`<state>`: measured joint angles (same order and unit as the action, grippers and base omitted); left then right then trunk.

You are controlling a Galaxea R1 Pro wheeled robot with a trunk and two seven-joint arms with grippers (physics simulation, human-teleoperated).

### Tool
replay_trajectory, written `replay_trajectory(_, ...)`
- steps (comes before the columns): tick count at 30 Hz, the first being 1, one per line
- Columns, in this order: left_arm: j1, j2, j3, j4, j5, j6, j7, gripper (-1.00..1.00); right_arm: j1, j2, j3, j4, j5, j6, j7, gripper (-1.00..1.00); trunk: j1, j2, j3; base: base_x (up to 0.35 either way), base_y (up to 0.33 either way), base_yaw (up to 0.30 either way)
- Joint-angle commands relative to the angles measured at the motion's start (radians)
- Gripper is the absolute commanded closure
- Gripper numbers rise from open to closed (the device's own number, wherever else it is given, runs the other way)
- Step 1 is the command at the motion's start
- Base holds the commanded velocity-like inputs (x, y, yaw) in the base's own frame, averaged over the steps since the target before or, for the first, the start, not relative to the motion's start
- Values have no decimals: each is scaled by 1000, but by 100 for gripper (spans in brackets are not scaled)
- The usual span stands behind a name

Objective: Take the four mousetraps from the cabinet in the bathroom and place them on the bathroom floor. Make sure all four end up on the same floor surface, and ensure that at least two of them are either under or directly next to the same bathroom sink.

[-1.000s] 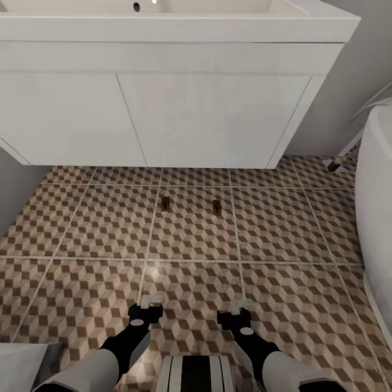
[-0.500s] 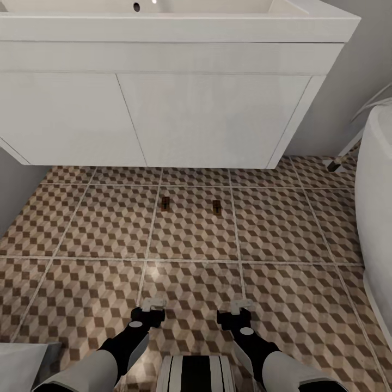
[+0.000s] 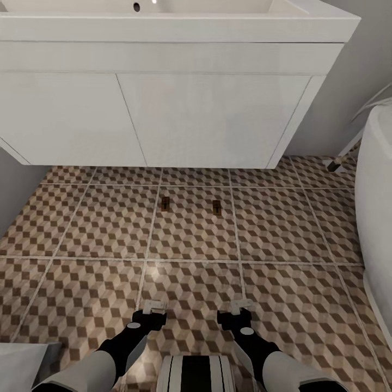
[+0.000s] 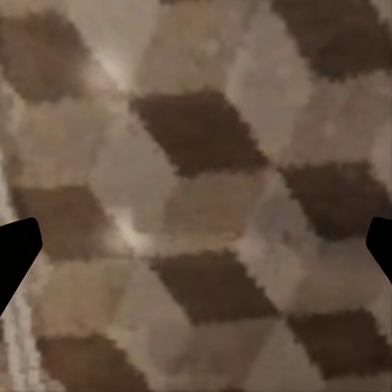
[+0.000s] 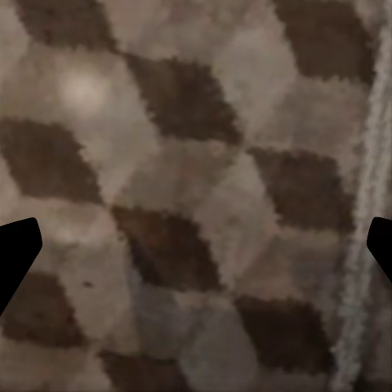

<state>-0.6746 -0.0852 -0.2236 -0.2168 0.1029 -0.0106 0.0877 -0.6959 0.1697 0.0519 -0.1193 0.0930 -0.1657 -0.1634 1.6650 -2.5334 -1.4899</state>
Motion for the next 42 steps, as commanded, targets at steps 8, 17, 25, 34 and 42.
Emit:
replay_trajectory(8, 0, 1, -9, 0, 8, -8, 3, -100, -1, 0, 5, 1, 10, 0, -8, -100, 0, 0, -1, 0, 0, 0)
replay_trajectory(17, 0, 0, -9, 0, 6, -14, 3, -100, -1, 1, 5, 1, 10, 0, -8, -100, 0, 0, -1, 0, 0, 0)
replay_trajectory(25, 0, 1, -9, -7, 6, -16, 3, -100, -1, 1, 6, 1, 11, 0, -8, -100, 0, 0, -1, 0, 0, 0)
replay_trajectory(34, 0, 0, -8, -18, 6, -17, 4, -100, -1, 1, 8, 1, 13, -1, -8, -100, 0, 0, -1, 0, 0, 0)
replay_trajectory(42, 0, -1, -8, -23, 6, -17, 6, -100, -1, 1, 9, 1, 15, -2, -8, -100, 0, 0, -1, 0, 0, 0)
